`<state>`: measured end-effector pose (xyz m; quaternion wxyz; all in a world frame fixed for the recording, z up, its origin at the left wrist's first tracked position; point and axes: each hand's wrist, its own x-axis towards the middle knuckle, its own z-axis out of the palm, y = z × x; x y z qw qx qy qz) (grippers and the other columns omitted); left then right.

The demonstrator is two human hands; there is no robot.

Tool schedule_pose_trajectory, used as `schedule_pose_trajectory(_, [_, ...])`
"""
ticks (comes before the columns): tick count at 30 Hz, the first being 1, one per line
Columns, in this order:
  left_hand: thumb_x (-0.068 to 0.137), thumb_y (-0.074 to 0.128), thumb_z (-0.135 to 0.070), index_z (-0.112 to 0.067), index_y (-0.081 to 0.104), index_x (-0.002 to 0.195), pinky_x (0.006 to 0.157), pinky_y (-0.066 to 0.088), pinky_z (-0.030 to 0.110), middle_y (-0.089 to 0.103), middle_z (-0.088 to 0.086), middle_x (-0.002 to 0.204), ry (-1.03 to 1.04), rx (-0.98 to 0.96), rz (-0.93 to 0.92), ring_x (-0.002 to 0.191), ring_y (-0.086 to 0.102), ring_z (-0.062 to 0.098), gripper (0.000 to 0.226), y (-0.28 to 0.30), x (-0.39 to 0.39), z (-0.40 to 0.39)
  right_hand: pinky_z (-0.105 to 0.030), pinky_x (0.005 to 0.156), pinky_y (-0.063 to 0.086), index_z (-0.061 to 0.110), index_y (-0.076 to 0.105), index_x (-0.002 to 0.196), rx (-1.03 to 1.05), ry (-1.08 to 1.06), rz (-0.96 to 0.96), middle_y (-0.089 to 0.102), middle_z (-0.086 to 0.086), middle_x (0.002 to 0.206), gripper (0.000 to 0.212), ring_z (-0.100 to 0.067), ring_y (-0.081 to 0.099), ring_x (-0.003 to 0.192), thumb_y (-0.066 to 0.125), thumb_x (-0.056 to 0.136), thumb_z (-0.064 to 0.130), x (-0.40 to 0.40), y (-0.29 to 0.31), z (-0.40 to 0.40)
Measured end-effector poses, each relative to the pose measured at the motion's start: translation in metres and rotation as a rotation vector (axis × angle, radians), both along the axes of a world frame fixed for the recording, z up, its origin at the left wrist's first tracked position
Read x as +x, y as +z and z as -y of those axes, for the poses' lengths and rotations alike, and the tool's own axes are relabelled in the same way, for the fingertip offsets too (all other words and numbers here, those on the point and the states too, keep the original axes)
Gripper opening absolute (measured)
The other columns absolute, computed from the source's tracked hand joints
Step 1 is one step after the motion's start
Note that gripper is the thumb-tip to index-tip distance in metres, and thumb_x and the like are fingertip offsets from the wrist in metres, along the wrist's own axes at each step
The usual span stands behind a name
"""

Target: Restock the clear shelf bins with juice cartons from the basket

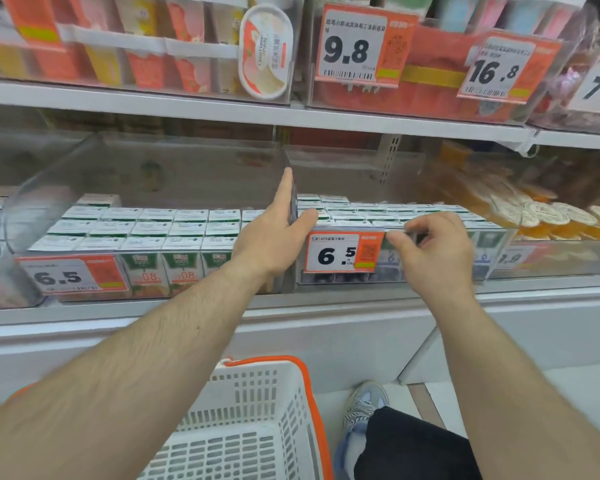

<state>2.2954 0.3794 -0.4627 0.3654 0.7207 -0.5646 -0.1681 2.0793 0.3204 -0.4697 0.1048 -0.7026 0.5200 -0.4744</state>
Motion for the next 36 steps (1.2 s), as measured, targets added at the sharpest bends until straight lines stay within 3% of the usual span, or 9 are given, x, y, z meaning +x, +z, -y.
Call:
schedule_pose_trajectory(5, [0.097,0.041,-0.053,-0.052,-0.012,0.148,0.063,0.052,0.038,0.056,-0.002,0.136,-0.008,0.007,0.067,0.072,0.061,0.017,0.073,0.001,0.001,-0.001,-0.013,0.074,0.029,0.013,0.063,0.083,0.017,0.007,0.004,0.053,-0.002,0.092,0.016,-0.011,0.047,0.084,0.079,0.081,0.017,0.008,-0.007,0.01])
schedule_pose_trajectory(8, [0.097,0.042,-0.048,-0.056,0.002,0.146,0.057,0.057,0.042,0.005,-0.015,0.163,-0.045,0.01,0.171,0.072,0.064,0.013,0.064,0.001,-0.001,-0.001,-0.012,0.072,0.028,0.011,0.064,0.085,0.042,0.002,-0.02,0.053,-0.003,0.093,0.015,-0.01,0.046,0.084,0.078,0.081,0.017,0.009,-0.014,0.014])
schedule_pose_trajectory(10, [0.098,0.041,-0.048,-0.054,0.013,0.144,0.059,0.058,0.039,-0.005,-0.016,0.163,-0.052,0.009,0.212,0.075,0.064,0.013,0.055,0.0,-0.002,0.001,-0.011,0.072,0.028,0.01,0.065,0.086,0.067,-0.004,-0.027,0.052,0.0,0.094,0.015,-0.01,0.046,0.083,0.077,0.082,0.018,0.01,-0.016,0.014])
schedule_pose_trajectory(13, [0.099,0.037,-0.049,-0.046,0.013,0.147,0.056,0.054,0.034,-0.004,-0.018,0.162,-0.031,0.021,0.212,0.073,0.063,0.011,0.054,0.0,-0.002,0.001,-0.009,0.072,0.028,0.008,0.067,0.088,0.077,-0.014,-0.049,0.05,0.001,0.095,0.015,-0.011,0.048,0.083,0.077,0.083,0.018,0.01,-0.017,0.012])
schedule_pose_trajectory(15, [0.1,0.035,-0.05,-0.04,0.004,0.152,0.05,0.048,0.029,0.016,-0.013,0.162,-0.001,0.026,0.225,0.067,0.062,0.012,0.062,0.0,-0.003,0.001,-0.01,0.073,0.029,0.01,0.066,0.088,0.098,-0.005,-0.059,0.05,0.002,0.095,0.015,-0.011,0.049,0.081,0.077,0.083,0.018,0.009,-0.018,0.009])
schedule_pose_trajectory(17, [0.1,0.036,-0.049,-0.036,-0.002,0.153,0.048,0.043,0.028,0.066,-0.001,0.119,0.053,0.037,0.231,0.06,0.061,0.017,0.066,0.0,-0.004,0.0,-0.012,0.074,0.031,0.01,0.066,0.09,0.12,-0.006,-0.077,0.05,0.003,0.096,0.015,-0.01,0.05,0.08,0.077,0.083,0.019,0.008,-0.022,0.007])
schedule_pose_trajectory(19, [0.099,0.04,-0.043,-0.035,-0.003,0.152,0.047,0.04,0.028,0.068,-0.003,0.089,0.077,0.055,0.239,0.056,0.06,0.019,0.068,-0.001,-0.007,-0.001,-0.012,0.073,0.03,0.007,0.066,0.09,0.109,-0.002,-0.078,0.05,0.002,0.096,0.015,-0.011,0.049,0.08,0.077,0.083,0.017,0.006,-0.026,0.007])
schedule_pose_trajectory(23, [0.095,0.047,-0.029,-0.034,-0.007,0.152,0.047,0.037,0.026,0.041,-0.004,0.151,0.061,0.073,0.295,0.059,0.057,0.016,0.079,-0.002,-0.006,0.003,-0.011,0.075,0.029,0.009,0.064,0.085,0.092,0.015,-0.067,0.051,0.001,0.095,0.013,-0.011,0.049,0.084,0.076,0.082,0.014,0.004,-0.028,0.006])
schedule_pose_trajectory(36, [0.095,0.045,-0.032,-0.025,-0.013,0.153,0.051,0.04,0.027,0.041,0.003,0.152,0.071,0.095,0.348,0.062,0.056,0.016,0.082,-0.005,-0.008,0.006,-0.021,0.079,0.036,0.01,0.066,0.08,0.168,-0.032,0.121,0.05,0.006,0.088,0.016,-0.014,0.051,0.087,0.06,0.076,-0.005,0.006,-0.027,-0.001])
